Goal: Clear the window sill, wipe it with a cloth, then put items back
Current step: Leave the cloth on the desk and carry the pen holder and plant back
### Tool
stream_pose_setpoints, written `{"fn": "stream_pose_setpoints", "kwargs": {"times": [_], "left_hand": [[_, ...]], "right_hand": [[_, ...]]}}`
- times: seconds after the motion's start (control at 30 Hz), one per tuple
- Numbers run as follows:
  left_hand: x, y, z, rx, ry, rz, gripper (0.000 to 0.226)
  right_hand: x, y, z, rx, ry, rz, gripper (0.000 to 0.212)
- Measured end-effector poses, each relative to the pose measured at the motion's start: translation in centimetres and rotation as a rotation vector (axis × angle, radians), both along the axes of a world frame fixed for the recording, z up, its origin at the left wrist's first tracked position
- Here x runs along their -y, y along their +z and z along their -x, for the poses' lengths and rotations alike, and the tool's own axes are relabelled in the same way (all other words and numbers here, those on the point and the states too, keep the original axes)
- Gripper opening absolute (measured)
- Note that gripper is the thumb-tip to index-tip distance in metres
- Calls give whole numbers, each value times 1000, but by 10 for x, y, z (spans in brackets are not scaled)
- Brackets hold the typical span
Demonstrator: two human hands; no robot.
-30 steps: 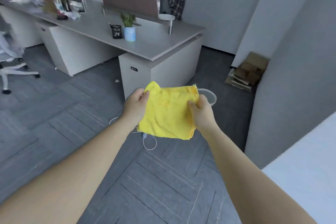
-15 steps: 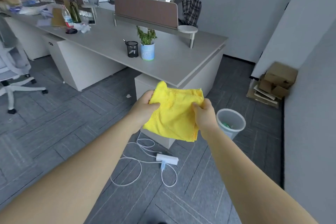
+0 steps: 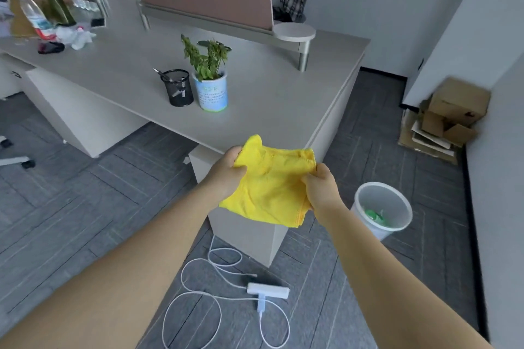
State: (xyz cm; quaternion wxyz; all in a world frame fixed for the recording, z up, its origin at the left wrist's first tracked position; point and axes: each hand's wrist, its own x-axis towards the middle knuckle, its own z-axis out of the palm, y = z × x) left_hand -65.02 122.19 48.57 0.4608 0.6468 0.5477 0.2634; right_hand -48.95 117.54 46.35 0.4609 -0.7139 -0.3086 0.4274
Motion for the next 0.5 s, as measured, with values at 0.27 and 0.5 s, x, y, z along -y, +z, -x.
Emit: {"fn": "stream_pose_setpoints", "kwargs": {"times": [0.27, 0.5], "left_hand": [[-145, -53, -25, -75, -112, 59, 51], [-230, -99, -46, -92, -213, 167, 56]], "right_hand": [[-114, -42, -13, 43, -121, 89, 23], [-181, -81, -23, 157, -168, 201, 35]]}}
